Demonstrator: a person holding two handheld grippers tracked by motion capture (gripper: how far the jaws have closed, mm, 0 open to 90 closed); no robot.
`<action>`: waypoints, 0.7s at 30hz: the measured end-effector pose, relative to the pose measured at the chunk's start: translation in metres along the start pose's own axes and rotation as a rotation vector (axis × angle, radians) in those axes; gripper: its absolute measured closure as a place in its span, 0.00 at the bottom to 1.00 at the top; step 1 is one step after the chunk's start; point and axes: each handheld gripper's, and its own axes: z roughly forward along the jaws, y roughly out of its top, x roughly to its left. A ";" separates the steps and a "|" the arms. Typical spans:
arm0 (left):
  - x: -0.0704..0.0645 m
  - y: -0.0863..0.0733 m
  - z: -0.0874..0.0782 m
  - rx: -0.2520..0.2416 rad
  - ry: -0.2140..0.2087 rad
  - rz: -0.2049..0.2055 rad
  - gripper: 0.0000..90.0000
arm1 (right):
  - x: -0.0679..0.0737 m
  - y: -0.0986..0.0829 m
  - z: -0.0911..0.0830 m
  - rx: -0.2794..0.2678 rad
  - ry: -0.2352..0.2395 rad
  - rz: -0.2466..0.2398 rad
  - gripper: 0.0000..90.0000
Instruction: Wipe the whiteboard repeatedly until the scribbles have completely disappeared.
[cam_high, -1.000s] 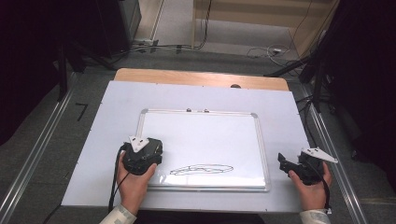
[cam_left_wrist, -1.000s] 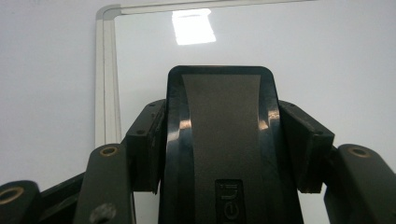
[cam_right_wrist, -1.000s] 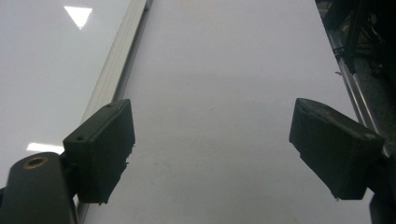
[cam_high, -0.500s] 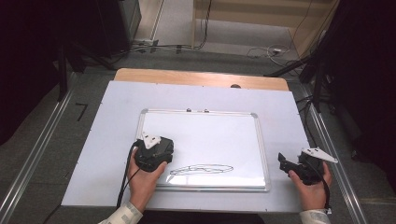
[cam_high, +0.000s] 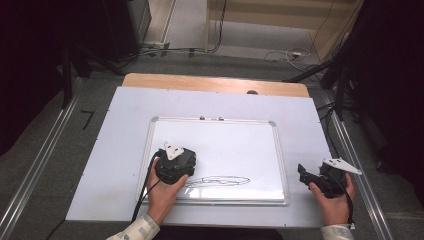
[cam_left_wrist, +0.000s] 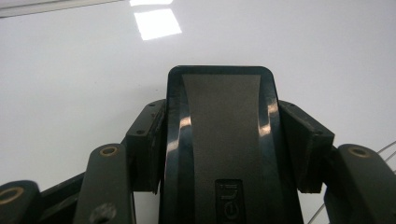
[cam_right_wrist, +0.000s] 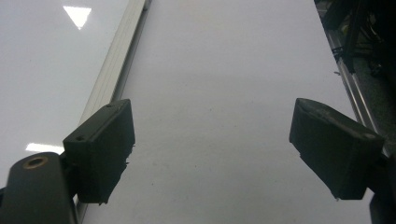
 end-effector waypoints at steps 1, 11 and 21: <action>-0.001 0.000 0.001 0.004 0.000 0.000 0.45 | 0.000 0.000 0.000 0.000 0.000 0.002 0.14; -0.002 -0.001 0.007 0.031 -0.006 0.014 0.45 | 0.000 0.000 0.000 -0.001 0.002 0.000 0.14; -0.002 0.000 0.008 0.046 0.000 0.024 0.44 | 0.000 0.000 0.000 0.000 0.000 -0.002 0.14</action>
